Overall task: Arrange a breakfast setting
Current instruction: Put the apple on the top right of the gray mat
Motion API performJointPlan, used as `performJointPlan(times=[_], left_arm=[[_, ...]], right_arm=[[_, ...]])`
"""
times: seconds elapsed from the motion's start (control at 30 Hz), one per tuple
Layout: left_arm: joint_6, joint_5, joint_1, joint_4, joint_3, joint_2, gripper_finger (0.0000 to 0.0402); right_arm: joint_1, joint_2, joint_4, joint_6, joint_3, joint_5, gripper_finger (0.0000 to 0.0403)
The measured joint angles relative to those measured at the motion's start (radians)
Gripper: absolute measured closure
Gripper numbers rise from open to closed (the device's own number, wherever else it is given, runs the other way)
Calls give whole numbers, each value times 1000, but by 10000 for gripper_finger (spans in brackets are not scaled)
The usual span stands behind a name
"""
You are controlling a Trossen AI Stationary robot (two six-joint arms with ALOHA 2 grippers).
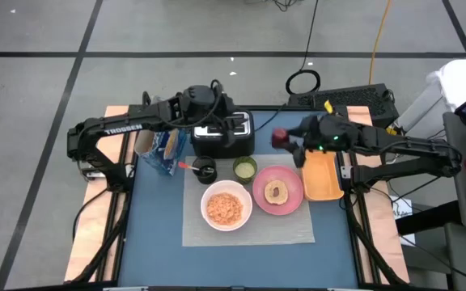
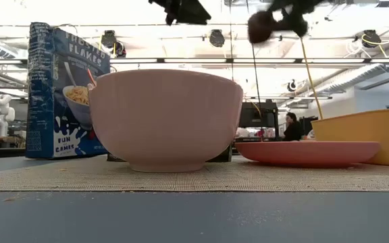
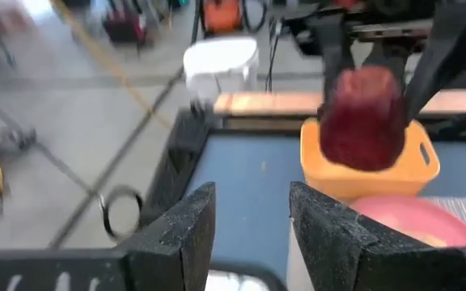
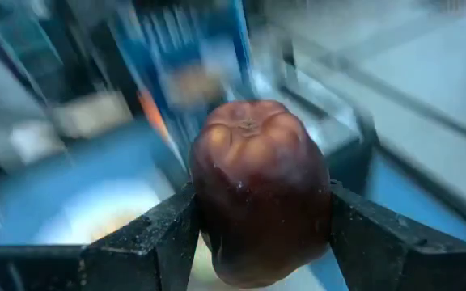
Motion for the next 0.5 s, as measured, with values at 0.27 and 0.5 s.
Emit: performJointPlan(times=[0.27,0.5], left_arm=[[255,1,-64,218,0,0,236],[359,0,-76,377,0,0,236]], right_arm=[[-46,-1,486,193,1,69,171],[-95,8,671,363,1,130,170]])
